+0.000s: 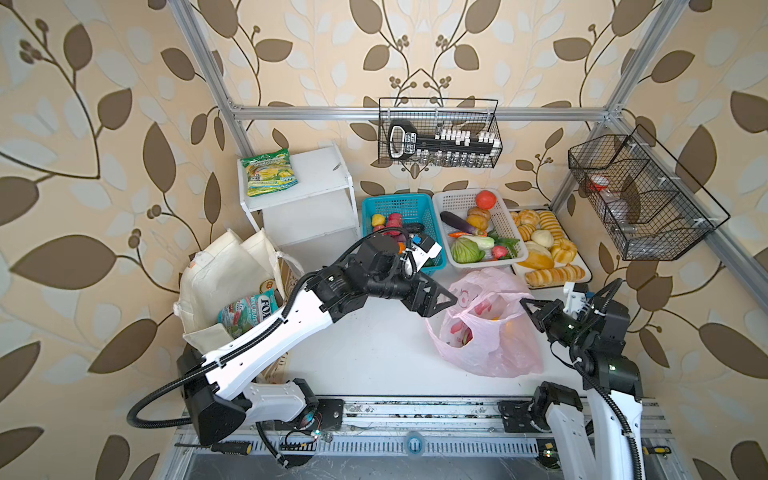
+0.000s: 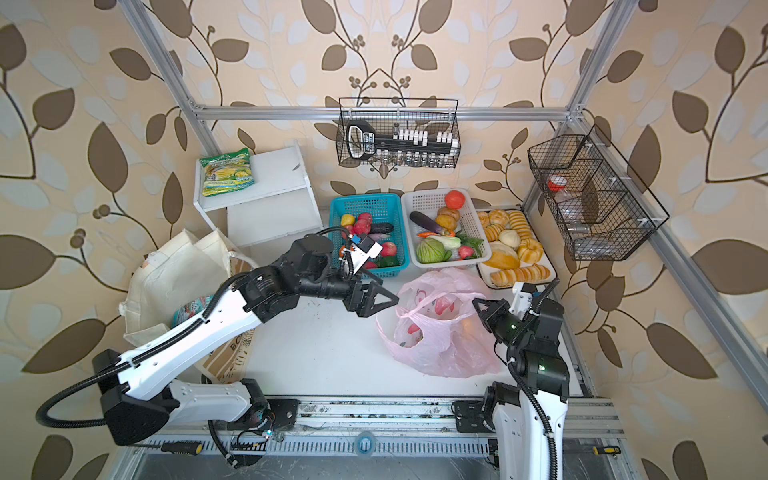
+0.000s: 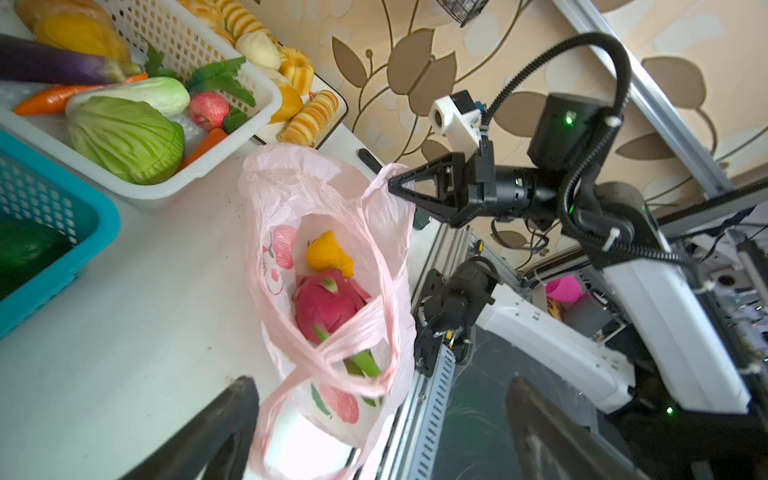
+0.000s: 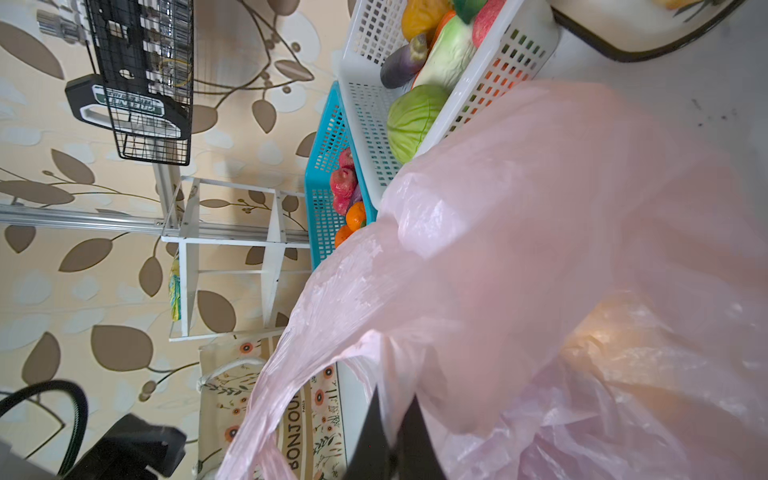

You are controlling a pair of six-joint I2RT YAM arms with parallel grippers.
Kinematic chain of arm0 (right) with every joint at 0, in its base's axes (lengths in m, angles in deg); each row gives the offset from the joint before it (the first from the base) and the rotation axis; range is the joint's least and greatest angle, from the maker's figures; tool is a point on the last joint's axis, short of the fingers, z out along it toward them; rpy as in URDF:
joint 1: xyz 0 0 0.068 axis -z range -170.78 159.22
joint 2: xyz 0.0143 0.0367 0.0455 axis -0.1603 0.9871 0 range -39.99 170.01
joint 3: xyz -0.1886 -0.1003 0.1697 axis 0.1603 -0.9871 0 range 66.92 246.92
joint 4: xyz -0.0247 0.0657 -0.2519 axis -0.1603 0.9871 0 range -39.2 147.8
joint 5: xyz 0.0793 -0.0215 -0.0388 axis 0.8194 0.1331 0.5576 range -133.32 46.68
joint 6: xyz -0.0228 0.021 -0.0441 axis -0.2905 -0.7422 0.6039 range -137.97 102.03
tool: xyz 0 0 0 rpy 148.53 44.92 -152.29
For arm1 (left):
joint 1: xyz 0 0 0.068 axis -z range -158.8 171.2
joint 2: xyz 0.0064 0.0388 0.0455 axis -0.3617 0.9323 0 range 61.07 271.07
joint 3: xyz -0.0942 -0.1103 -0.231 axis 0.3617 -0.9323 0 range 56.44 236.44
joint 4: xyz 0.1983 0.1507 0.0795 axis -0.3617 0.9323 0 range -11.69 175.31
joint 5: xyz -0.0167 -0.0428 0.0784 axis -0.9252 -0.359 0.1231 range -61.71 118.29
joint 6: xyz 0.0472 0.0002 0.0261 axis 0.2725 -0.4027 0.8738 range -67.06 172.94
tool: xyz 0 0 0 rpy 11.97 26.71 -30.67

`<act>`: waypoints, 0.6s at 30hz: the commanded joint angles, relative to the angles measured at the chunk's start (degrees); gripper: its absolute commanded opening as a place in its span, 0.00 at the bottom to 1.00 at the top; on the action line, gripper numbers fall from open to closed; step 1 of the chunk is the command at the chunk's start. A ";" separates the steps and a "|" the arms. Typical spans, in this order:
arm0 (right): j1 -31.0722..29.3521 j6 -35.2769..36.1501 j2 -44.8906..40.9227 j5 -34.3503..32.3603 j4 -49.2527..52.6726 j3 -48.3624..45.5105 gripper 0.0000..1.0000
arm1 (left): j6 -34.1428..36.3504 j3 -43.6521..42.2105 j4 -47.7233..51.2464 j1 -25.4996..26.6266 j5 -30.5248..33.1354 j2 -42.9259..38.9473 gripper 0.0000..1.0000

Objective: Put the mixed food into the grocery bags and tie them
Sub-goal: 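Move the left gripper back over the teal fruit basket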

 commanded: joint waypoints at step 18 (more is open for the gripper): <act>-0.29 2.01 -1.23 -1.16 4.48 5.29 0.00 | 3.60 33.83 26.37 -18.38 33.47 40.39 0.84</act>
